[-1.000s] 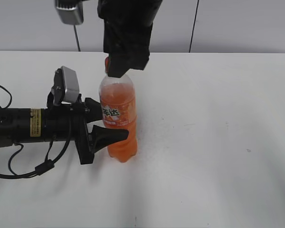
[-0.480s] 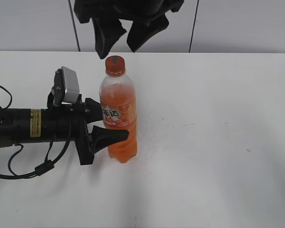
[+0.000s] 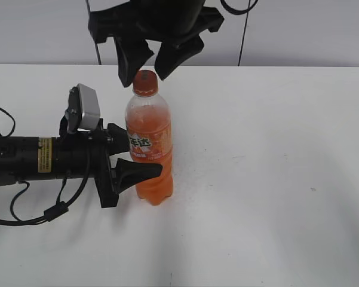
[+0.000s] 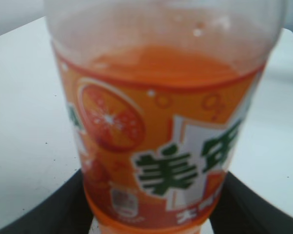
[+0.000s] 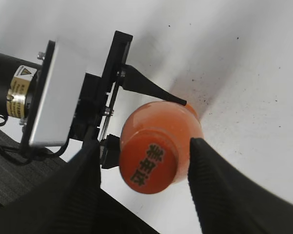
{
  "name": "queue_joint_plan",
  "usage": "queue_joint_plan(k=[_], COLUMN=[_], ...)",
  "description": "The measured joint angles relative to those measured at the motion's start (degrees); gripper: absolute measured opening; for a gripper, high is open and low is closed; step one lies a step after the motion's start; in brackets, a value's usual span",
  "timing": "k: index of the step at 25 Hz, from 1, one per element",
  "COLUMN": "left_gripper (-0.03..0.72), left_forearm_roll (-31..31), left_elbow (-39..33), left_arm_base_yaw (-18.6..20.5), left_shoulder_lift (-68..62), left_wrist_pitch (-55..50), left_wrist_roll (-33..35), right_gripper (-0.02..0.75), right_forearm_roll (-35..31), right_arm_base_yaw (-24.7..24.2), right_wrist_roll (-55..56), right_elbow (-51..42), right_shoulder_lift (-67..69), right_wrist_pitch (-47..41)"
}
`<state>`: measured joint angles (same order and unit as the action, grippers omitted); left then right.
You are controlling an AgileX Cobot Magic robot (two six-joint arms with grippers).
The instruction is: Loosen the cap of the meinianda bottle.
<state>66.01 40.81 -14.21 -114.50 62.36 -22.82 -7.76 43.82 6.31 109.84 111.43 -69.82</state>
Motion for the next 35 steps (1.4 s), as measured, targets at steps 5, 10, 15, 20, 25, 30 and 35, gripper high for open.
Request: queue_joint_plan(k=[5,10,15,20,25,30,35], left_gripper=[0.416,0.416,0.416,0.416,0.415,0.415,0.415], left_forearm_roll=[0.0,0.0,0.0,0.1,0.1,0.2,0.2], left_elbow=[0.0,0.0,0.0,0.0,0.0,0.0,0.0], left_arm_base_yaw=[0.0,0.0,0.0,0.0,0.0,0.0,0.0], left_shoulder_lift=[-0.1,-0.1,-0.1,-0.1,-0.1,-0.2,-0.2], left_wrist_pitch=[0.1,0.2,0.2,0.2,0.3,0.3,0.3], left_wrist_roll=[0.0,0.0,0.0,0.1,0.1,0.1,0.1], right_gripper=[0.401,0.268,0.268,0.268,0.268,0.297,0.549], right_forearm_roll=[0.1,0.2,0.2,0.5,-0.5,-0.7,-1.5], right_arm_base_yaw=[0.0,0.0,0.0,0.0,-0.1,-0.1,-0.1], right_wrist_roll=[0.0,-3.5,-28.9,-68.2,-77.0,-74.3,-59.8], right_elbow=[-0.5,-0.5,-0.5,-0.5,-0.5,-0.5,-0.5], right_shoulder_lift=[0.1,0.1,0.1,0.0,0.0,-0.1,-1.3], right_wrist_pitch=[0.0,0.0,0.0,0.0,0.0,0.0,0.0])
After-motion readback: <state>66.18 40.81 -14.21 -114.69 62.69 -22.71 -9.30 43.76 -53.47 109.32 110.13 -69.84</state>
